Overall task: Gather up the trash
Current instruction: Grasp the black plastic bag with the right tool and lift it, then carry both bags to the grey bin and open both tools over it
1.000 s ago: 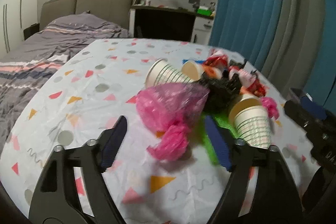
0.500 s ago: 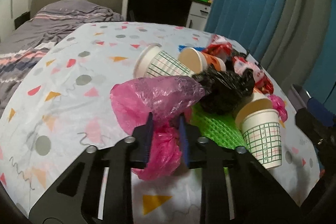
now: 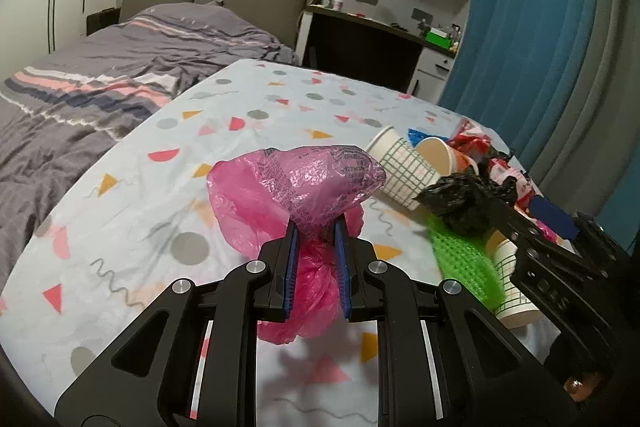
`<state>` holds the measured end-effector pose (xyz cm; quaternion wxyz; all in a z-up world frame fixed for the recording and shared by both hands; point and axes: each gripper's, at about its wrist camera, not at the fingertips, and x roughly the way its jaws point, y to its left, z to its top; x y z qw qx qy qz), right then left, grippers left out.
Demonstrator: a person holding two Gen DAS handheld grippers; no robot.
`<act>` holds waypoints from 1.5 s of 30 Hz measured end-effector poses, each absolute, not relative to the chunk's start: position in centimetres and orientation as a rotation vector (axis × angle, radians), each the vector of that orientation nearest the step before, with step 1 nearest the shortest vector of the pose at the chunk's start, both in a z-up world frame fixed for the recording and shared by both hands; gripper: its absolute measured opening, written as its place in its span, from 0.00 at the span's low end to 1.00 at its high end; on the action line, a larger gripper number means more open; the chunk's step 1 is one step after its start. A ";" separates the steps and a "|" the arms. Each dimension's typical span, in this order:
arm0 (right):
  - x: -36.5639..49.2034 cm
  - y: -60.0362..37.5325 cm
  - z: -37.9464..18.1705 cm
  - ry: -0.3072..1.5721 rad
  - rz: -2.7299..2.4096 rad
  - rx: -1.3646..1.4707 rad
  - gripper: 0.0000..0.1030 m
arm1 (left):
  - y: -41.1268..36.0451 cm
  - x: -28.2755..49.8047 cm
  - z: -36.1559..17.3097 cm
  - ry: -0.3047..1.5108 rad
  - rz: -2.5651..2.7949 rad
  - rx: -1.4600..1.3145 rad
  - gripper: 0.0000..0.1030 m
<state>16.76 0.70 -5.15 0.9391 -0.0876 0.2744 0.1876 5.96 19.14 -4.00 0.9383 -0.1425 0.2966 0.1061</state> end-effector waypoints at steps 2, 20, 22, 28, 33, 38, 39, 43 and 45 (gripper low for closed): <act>17.1 1.1 -5.4 0.568 0.369 -0.186 0.55 | 19.4 5.6 -3.9 0.604 0.220 -0.290 0.16; 18.4 1.6 -6.6 0.618 0.349 -0.222 0.07 | 19.1 5.1 -3.9 0.599 0.197 -0.292 0.16; 18.0 1.2 -6.2 0.599 0.350 -0.214 0.05 | 19.2 5.1 -3.9 0.597 0.197 -0.293 0.16; 16.9 -0.2 -4.4 0.542 0.359 -0.168 0.04 | 18.6 4.8 -3.6 0.591 0.195 -0.285 0.16; 15.6 -1.6 -2.3 0.481 0.372 -0.130 0.03 | 17.8 4.6 -3.1 0.585 0.194 -0.275 0.16; 14.3 -3.4 -0.5 0.430 0.380 -0.097 0.03 | 16.9 4.2 -2.3 0.573 0.189 -0.259 0.16; 13.9 -3.9 -0.1 0.419 0.382 -0.088 0.03 | 16.7 4.2 -2.2 0.571 0.188 -0.255 0.16; 12.8 -5.7 0.9 0.391 0.380 -0.057 0.03 | 15.7 3.9 -1.6 0.561 0.180 -0.236 0.16; 12.3 -6.7 1.2 0.381 0.377 -0.042 0.03 | 15.1 3.7 -1.2 0.555 0.171 -0.224 0.16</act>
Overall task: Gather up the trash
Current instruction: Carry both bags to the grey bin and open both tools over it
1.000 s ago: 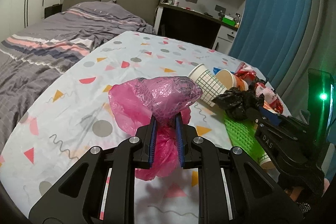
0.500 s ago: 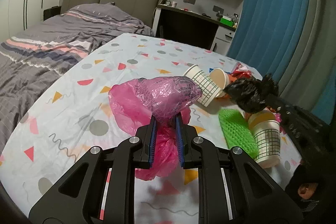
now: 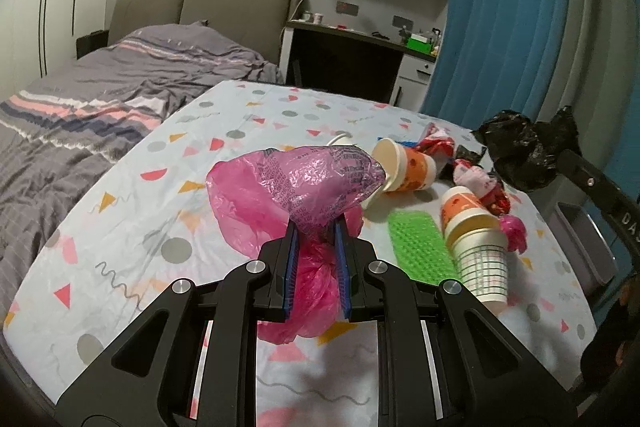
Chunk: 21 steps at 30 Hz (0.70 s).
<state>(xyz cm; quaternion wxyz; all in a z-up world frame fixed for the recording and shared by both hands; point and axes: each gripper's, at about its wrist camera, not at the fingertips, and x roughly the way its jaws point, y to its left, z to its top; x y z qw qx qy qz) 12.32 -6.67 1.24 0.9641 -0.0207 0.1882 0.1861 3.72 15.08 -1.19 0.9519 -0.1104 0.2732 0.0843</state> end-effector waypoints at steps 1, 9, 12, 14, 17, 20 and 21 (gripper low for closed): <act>12.1 -7.3 1.4 0.375 0.372 -0.036 0.03 | 14.8 3.7 -1.0 0.553 0.168 -0.218 0.16; 11.0 -12.2 2.1 0.352 0.326 0.021 0.03 | 11.3 4.0 0.5 0.535 0.105 -0.174 0.16; 10.7 -14.2 2.2 0.352 0.306 0.048 0.03 | 9.4 4.1 1.1 0.523 0.062 -0.159 0.16; 10.6 -15.8 2.2 0.352 0.286 0.063 0.03 | 8.3 4.3 1.3 0.519 0.039 -0.149 0.16; 10.2 -17.8 1.9 0.351 0.257 0.078 0.03 | 5.7 4.9 1.8 0.517 -0.007 -0.120 0.16; 10.0 -20.0 1.7 0.352 0.224 0.093 0.03 | 3.4 5.4 2.2 0.509 -0.053 -0.102 0.16; 10.0 -20.8 1.5 0.352 0.209 0.096 0.03 | 2.3 5.7 2.3 0.507 -0.077 -0.099 0.16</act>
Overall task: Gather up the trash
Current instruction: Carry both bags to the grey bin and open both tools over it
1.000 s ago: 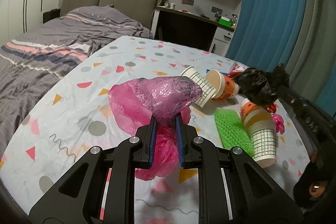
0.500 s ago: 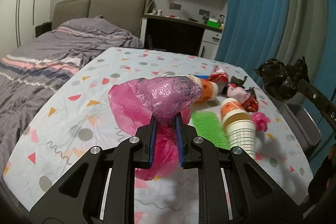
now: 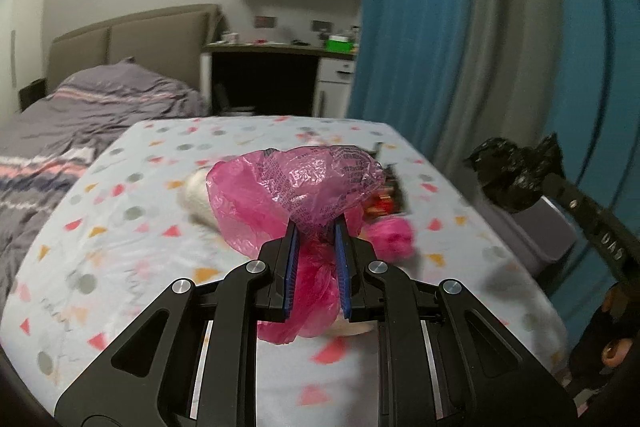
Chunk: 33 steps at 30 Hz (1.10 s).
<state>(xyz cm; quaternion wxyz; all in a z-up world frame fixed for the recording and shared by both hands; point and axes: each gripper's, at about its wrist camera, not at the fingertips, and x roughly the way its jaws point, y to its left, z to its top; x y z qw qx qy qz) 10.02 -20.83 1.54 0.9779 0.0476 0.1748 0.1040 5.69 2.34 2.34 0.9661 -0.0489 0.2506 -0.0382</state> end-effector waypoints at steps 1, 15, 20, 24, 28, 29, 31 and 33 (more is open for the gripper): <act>10.0 -21.4 1.5 0.353 0.200 0.098 0.03 | 1.3 5.9 2.4 0.505 -0.099 -0.094 0.16; 10.8 -33.3 0.6 0.323 -0.095 0.109 0.03 | -15.5 12.0 3.0 0.469 -0.447 -0.004 0.16; 12.3 -36.5 -0.6 0.350 -0.169 0.121 0.03 | -19.7 15.1 2.0 0.495 -0.537 -0.021 0.16; 13.3 -38.0 -1.3 0.362 -0.191 0.135 0.03 | -22.1 17.5 0.9 0.511 -0.588 -0.011 0.16; 14.3 -38.8 -1.9 0.376 -0.207 0.149 0.03 | -23.7 18.9 0.0 0.524 -0.614 -0.009 0.16; 14.3 -39.0 -2.0 0.377 -0.210 0.151 0.03 | -24.1 19.1 -0.1 0.526 -0.619 -0.007 0.16; 15.0 -39.6 -2.2 0.385 -0.212 0.158 0.03 | -24.8 19.7 -0.4 0.532 -0.627 -0.004 0.16; 15.1 -39.9 -2.6 0.391 -0.216 0.160 0.03 | -25.5 20.4 -0.9 0.544 -0.638 -0.004 0.16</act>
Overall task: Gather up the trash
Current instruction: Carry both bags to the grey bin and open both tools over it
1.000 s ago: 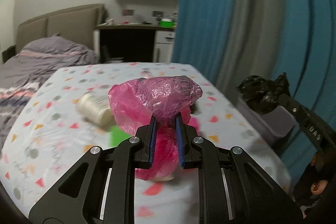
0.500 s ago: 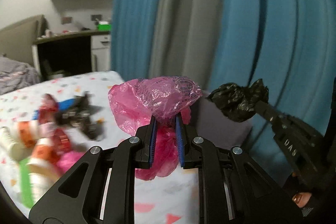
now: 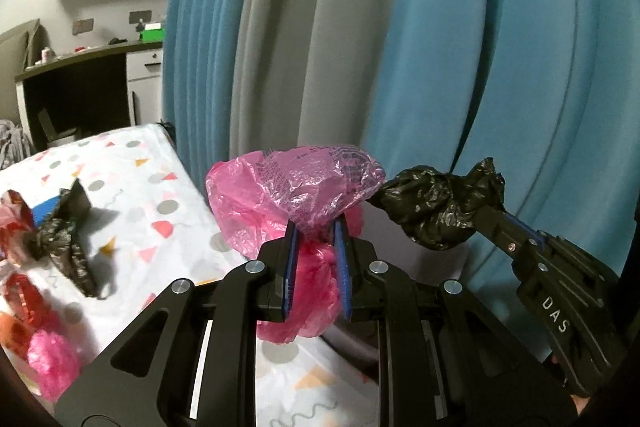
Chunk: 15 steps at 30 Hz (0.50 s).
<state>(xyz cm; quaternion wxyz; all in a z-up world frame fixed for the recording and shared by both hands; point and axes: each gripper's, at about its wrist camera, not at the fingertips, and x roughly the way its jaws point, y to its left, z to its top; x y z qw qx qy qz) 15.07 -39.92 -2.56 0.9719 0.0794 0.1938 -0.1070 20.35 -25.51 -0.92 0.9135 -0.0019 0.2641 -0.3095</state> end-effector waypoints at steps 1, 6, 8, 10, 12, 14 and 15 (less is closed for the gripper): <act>15.3 -40.0 -2.7 0.395 -0.217 0.160 0.03 | -25.8 20.3 -1.0 0.549 -0.642 -0.006 0.17; 16.2 -39.7 -3.0 0.412 -0.225 0.156 0.03 | -26.6 21.2 -1.9 0.579 -0.661 -0.011 0.17; 16.6 -39.8 -3.2 0.423 -0.228 0.161 0.03 | -26.8 21.4 -2.1 0.593 -0.665 -0.015 0.17; 16.8 -39.9 -3.4 0.431 -0.233 0.162 0.03 | -27.0 21.7 -2.4 0.610 -0.674 -0.025 0.17; 17.1 -39.9 -3.4 0.438 -0.235 0.164 0.03 | -27.2 21.9 -2.6 0.616 -0.679 -0.023 0.17; 17.4 -40.0 -3.4 0.442 -0.235 0.164 0.03 | -27.1 22.8 -2.8 0.622 -0.686 -0.018 0.17; 17.5 -40.0 -3.4 0.444 -0.237 0.161 0.03 | -27.2 22.9 -2.8 0.624 -0.689 -0.018 0.17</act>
